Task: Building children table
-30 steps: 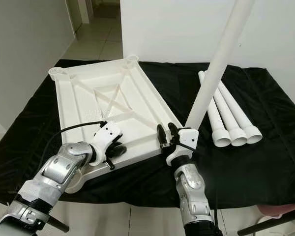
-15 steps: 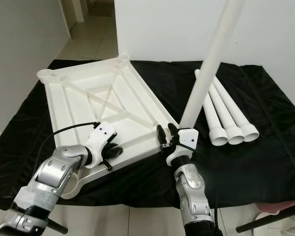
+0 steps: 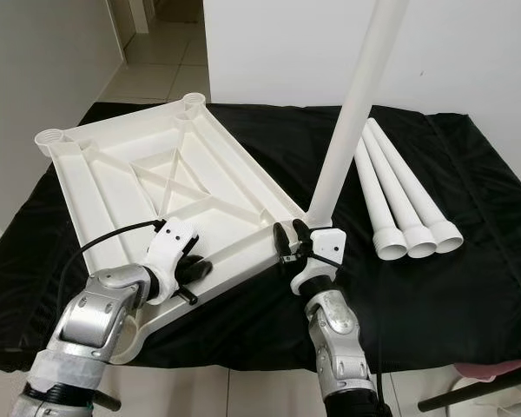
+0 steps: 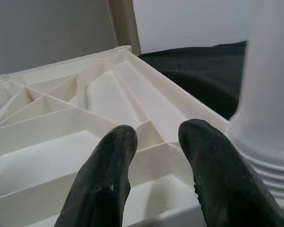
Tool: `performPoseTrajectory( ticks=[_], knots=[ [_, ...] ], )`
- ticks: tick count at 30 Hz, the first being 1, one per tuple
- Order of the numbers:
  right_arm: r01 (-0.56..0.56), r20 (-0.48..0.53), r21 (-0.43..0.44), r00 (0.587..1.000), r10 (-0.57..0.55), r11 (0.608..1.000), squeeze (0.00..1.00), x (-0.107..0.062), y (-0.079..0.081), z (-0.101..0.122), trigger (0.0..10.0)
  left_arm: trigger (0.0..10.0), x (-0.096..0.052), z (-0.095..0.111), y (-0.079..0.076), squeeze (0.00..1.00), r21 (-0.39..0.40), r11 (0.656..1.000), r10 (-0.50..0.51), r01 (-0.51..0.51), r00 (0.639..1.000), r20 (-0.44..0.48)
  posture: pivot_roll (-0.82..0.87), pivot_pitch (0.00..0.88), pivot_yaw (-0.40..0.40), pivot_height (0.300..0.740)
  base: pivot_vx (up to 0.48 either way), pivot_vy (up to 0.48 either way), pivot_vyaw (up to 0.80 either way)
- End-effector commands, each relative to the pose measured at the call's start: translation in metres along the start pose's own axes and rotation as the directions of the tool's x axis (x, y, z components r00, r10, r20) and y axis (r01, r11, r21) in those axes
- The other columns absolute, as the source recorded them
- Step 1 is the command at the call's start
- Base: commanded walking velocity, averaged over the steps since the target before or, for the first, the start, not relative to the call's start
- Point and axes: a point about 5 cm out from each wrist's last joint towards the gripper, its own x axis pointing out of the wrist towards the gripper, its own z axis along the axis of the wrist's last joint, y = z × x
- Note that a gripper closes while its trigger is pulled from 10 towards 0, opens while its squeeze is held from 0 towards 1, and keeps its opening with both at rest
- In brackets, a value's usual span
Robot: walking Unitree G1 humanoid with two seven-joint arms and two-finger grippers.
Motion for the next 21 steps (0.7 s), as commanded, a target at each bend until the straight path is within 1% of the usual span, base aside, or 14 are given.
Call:
performPoseTrajectory(
  ticks=[1,2,3,5,6,10,11,12,13,14,15,16,20,21],
  knots=[
    [-0.017,-0.006,-0.006,1.0,0.017,1.0,0.0,0.002,0.003,-0.001,10.0,10.0,0.006,-0.009,0.006,0.0,-0.014,0.962,0.273,-0.273,0.961,-0.037,0.0,0.074,-0.013,0.74,0.0,0.0,0.0],
    [-0.017,-0.006,-0.006,1.0,0.017,1.0,0.0,0.002,0.003,-0.001,10.0,10.0,0.006,-0.009,0.006,0.0,-0.014,0.962,0.273,-0.273,0.961,-0.037,0.0,0.074,-0.013,0.74,0.0,0.0,0.0],
    [-0.016,-0.007,-0.007,1.0,0.016,1.0,0.0,0.001,0.003,-0.001,10.0,10.0,0.009,-0.004,-0.002,1.0,-0.033,0.977,0.212,-0.212,0.977,-0.006,0.0,0.074,-0.011,0.74,0.0,0.0,0.0],
    [-0.011,-0.007,-0.011,1.0,0.01,1.0,0.0,-0.001,0.002,-0.001,10.0,10.0,0.013,0.003,-0.017,1.0,-0.011,0.995,0.103,-0.103,0.994,0.033,-0.01,0.073,-0.008,0.74,0.0,0.0,0.0],
    [-0.011,-0.007,-0.011,1.0,0.01,1.0,0.0,-0.001,0.002,-0.001,10.0,10.0,0.013,0.003,-0.017,1.0,-0.011,0.995,0.103,-0.103,0.994,0.033,-0.01,0.073,-0.008,0.74,0.0,0.0,0.0],
    [-0.005,-0.005,-0.014,1.0,0.005,1.0,0.0,-0.002,0.001,-0.001,10.0,10.0,0.014,0.006,-0.025,1.0,0.039,0.999,0.031,-0.034,0.998,0.058,-0.02,0.071,-0.003,0.74,0.0,0.0,0.0],
    [-0.001,-0.003,-0.016,1.0,0.001,1.0,0.0,-0.002,0.001,-0.001,10.0,10.0,0.012,0.01,-0.029,0.93,0.076,0.997,-0.013,0.007,0.997,0.08,-0.02,0.069,0.002,0.74,0.0,0.0,0.0],
    [-0.001,-0.003,-0.016,1.0,0.001,1.0,0.0,-0.002,0.001,-0.001,10.0,10.0,0.012,0.01,-0.029,0.93,0.076,0.997,-0.013,0.007,0.997,0.08,-0.02,0.069,0.002,0.74,0.0,0.0,0.0],
    [0.002,-0.002,-0.016,1.0,-0.002,1.0,0.0,-0.002,0.001,-0.001,10.0,10.0,0.011,0.014,-0.032,0.0,0.107,0.993,-0.054,0.043,0.993,0.104,-0.02,0.067,0.003,0.74,0.0,0.0,0.0],
    [0.004,0.0,-0.016,1.0,-0.004,1.0,0.0,-0.002,0.001,-0.001,10.0,10.0,0.008,0.018,-0.034,0.0,0.137,0.988,-0.092,0.074,0.987,0.131,-0.02,0.064,0.004,0.74,0.0,0.0,0.0],
    [0.004,0.0,-0.016,1.0,-0.004,1.0,0.0,-0.002,0.001,-0.001,10.0,10.0,0.008,0.018,-0.034,0.0,0.137,0.988,-0.092,0.074,0.987,0.131,-0.02,0.064,0.004,0.74,0.0,0.0,0.0],
    [0.01,0.005,-0.02,1.0,-0.01,1.0,0.0,-0.003,0.001,-0.001,10.0,10.0,0.003,0.023,-0.035,0.0,0.163,0.981,-0.132,0.104,0.977,0.166,-0.01,0.062,0.002,0.74,0.0,0.0,0.0],
    [0.021,0.012,-0.027,1.0,-0.021,0.999,0.0,-0.004,0.001,-0.001,10.0,10.0,-0.003,0.03,-0.033,0.0,0.155,0.982,-0.14,0.107,0.967,0.215,-0.01,0.061,-0.001,0.74,0.0,0.0,0.0],
    [0.035,0.015,-0.041,0.999,-0.035,0.999,0.0,-0.004,-0.001,-0.001,10.0,10.0,-0.006,0.033,-0.03,0.0,0.145,0.983,-0.142,0.109,0.959,0.244,-0.01,0.061,-0.001,0.74,0.0,0.0,0.0]
  ],
)
